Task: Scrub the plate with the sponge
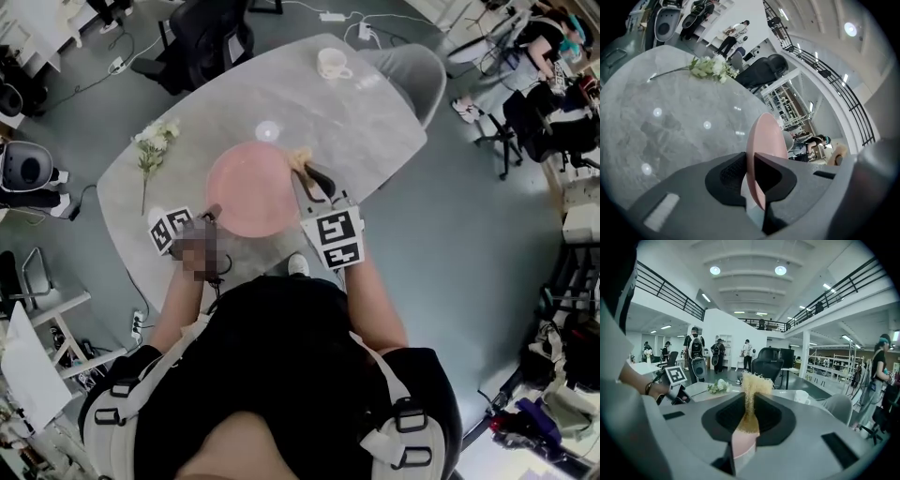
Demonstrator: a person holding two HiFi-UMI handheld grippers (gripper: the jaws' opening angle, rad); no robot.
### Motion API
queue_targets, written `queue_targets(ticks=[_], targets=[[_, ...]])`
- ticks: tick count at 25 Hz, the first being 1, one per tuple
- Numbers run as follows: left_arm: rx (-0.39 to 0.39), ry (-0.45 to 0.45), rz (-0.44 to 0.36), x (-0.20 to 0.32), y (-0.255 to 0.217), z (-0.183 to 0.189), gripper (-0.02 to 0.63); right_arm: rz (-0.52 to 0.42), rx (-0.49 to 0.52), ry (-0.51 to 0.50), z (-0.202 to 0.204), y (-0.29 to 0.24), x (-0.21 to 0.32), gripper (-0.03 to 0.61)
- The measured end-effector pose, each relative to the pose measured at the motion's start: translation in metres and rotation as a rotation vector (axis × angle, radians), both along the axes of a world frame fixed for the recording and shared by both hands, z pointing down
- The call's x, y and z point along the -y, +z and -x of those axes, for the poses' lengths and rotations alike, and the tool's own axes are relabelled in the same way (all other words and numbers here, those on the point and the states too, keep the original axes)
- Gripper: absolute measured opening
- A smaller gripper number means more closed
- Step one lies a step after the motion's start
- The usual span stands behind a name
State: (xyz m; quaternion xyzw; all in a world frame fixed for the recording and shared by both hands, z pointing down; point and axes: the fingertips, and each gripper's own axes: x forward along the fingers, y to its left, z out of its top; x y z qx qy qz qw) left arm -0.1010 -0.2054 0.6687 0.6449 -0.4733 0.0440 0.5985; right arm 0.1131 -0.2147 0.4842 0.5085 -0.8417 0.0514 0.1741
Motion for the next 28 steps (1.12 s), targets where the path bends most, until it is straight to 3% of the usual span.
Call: queue_targets(ticks=[9,14,19,24,28], targets=[[-0.006,-0.042,0.12,0.011,0.068,0.008,0.037,0.061,0.017,0.09,-0.034,0.015,-0.026,0.054],[0.087,-0.051,0.2,0.007,0.097,0.01,0.038,0.065,0.027,0.127,-0.05,0.016,-0.033,0.054],[0.141,-0.003,0.237,-0.004,0.116,0.005,0.038,0.07,0.04,0.139,-0.058,0.018,-0.035,0.054],[0.285,-0.008,0.155,-0.004,0.104,0.022,0.064,0.073,0.066,0.095,-0.054,0.017,-0.026,0.054],[0.431,0.004,-0.038,0.014,0.044,0.036,0.064,0.053,0.102,0.038,-0.037,0.008,-0.01,0.054]])
